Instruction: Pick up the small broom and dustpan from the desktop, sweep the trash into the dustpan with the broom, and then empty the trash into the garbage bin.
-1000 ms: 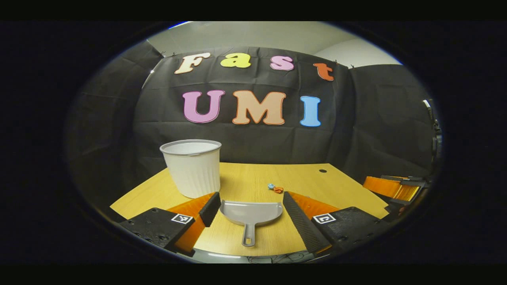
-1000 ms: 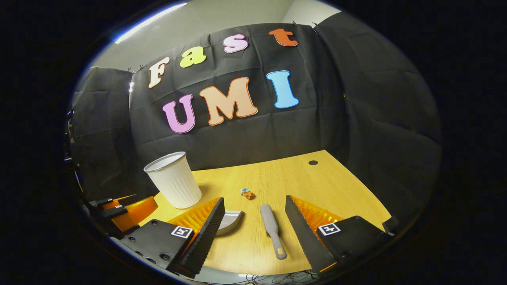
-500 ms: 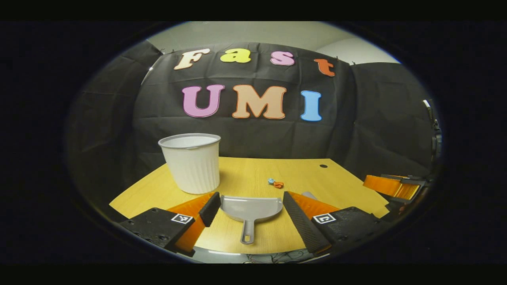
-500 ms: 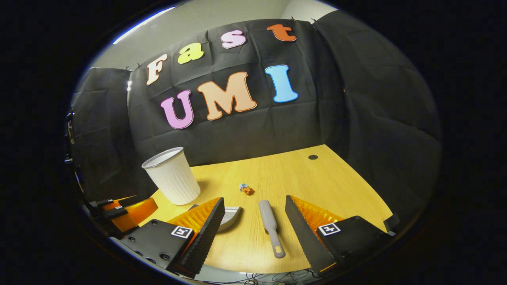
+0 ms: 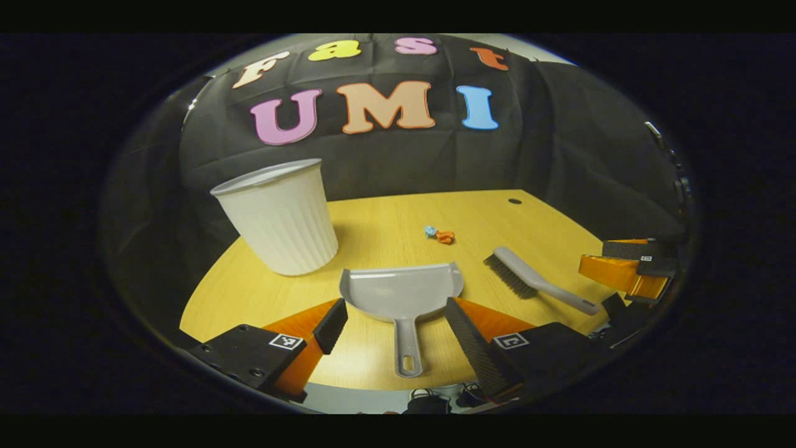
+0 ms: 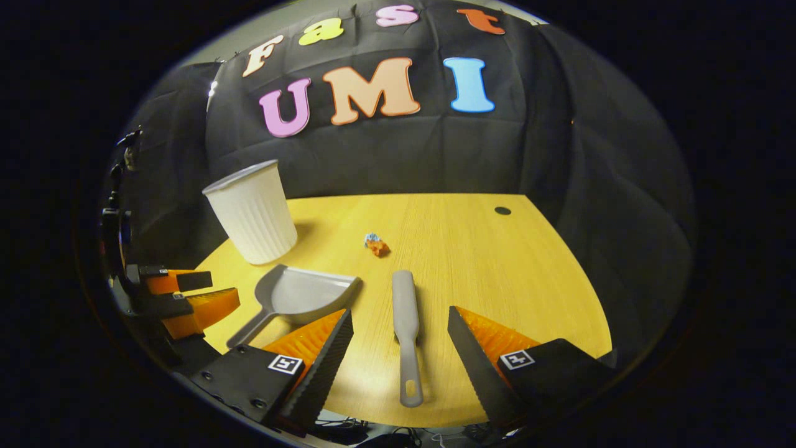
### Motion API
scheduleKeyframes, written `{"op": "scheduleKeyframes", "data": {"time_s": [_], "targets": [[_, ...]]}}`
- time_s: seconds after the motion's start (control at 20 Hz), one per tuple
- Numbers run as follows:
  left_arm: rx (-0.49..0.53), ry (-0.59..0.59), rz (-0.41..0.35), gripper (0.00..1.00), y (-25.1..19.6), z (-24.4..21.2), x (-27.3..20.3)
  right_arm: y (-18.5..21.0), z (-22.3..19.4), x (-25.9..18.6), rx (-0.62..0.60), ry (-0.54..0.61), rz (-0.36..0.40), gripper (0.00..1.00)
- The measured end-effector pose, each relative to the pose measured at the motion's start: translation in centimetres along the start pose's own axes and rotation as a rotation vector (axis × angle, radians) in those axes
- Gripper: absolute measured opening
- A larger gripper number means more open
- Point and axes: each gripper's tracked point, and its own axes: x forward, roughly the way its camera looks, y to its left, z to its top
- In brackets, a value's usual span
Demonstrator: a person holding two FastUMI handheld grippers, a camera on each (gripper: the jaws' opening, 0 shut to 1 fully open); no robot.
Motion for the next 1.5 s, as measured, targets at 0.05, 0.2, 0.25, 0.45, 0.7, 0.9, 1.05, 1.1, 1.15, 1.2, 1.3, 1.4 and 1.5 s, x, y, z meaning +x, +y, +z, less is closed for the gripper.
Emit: {"op": "scheduleKeyframes", "data": {"time_s": [0.05, 0.2, 0.25, 0.45, 0.7, 0.9, 1.05, 1.1, 1.15, 1.2, 1.3, 1.4, 1.5], "targets": [[-0.015, 0.038, -0.005, 0.95, 0.0, -0.7, 0.9, -0.1, -0.6, 1.1, -0.003, 0.037, 0.005, 0.99], [-0.055, 0.163, -0.009, 0.95, 0.0, -2.4, 2.8, -0.1, -3.0, 4.0, -0.011, 0.151, 0.018, 0.99], [-0.051, 0.198, -0.006, 0.95, 0.1, -3.0, 3.2, -0.2, -3.6, 4.8, -0.019, 0.192, 0.022, 0.99], [0.019, 0.342, -0.007, 0.96, -0.5, -6.0, 5.2, -0.7, -5.9, 7.3, -0.081, 0.341, 0.024, 0.99], [0.057, 0.471, -0.021, 0.96, -0.6, -8.5, 6.4, -1.0, -7.5, 8.6, -0.137, 0.450, 0.027, 0.96], [0.014, 0.542, -0.019, 0.97, -0.6, -10.2, 7.7, -1.1, -8.0, 8.7, -0.139, 0.498, 0.017, 1.00], [-0.052, 0.583, -0.020, 0.80, -0.9, -10.7, 8.1, -1.6, -7.8, 9.5, -0.120, 0.506, -0.006, 0.68], [-0.057, 0.593, 0.000, 0.72, -0.4, -10.8, 8.3, -1.8, -7.9, 9.4, -0.112, 0.514, -0.020, 0.52], [-0.067, 0.609, 0.002, 0.45, -0.4, -10.5, 8.0, -1.8, -7.9, 9.6, -0.099, 0.523, -0.017, 0.35], [-0.062, 0.635, 0.000, 0.33, -0.4, -11.3, 8.1, -1.8, -7.9, 9.6, -0.089, 0.529, -0.014, 0.33], [-0.045, 0.647, -0.013, 0.31, -0.2, -11.0, 7.7, -1.7, -7.8, 9.4, -0.093, 0.543, 0.000, 0.28], [-0.023, 0.619, -0.034, 0.28, -0.4, -10.7, 8.0, -1.5, -7.7, 9.2, -0.097, 0.543, 0.023, 0.27], [-0.004, 0.595, -0.052, 0.25, -0.7, -10.7, 8.1, -1.4, -7.7, 9.4, -0.100, 0.530, 0.037, 0.28]]}}
